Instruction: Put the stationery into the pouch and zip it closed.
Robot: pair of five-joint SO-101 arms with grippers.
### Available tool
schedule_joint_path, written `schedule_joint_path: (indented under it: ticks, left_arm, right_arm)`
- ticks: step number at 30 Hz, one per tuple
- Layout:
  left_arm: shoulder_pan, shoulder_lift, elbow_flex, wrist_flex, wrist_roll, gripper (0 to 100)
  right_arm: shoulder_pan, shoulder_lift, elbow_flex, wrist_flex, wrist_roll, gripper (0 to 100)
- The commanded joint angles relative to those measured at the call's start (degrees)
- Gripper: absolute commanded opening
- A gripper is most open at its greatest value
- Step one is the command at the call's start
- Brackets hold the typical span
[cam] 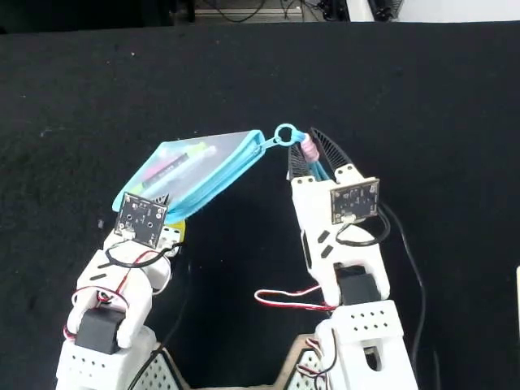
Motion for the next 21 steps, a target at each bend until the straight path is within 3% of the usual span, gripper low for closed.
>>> schedule_joint_path:
  ticks: [1,7,14,17,21]
  left_arm:
    - [-3.9,-0.2,-2.2,1.1,-0.1,3]
    - [-3.9,-0.2,-2.1,1.1,-0.1,3]
    - [-3.9,-0.2,-2.2,1.1,-0.1,3]
    - [-3.9,-0.2,-2.2,1.0,-0.1,3]
    - [-5.4,-0.2,-2.2,-0.4,-0.1,3]
  right_arm:
    - [2.2,-0.1,-0.2,-2.6,-0.4,1.1]
    - [-2.5,-0.7,-0.4,1.5,-0.4,1.1]
    - [-4.2,-0.7,-12.7,24.9,-0.4,1.8]
    - [-6.3,-0.7,-16.3,31.7,-0.4,10.7]
    - [-7.8,-0.7,-16.7,32.6,-0.4,22.1]
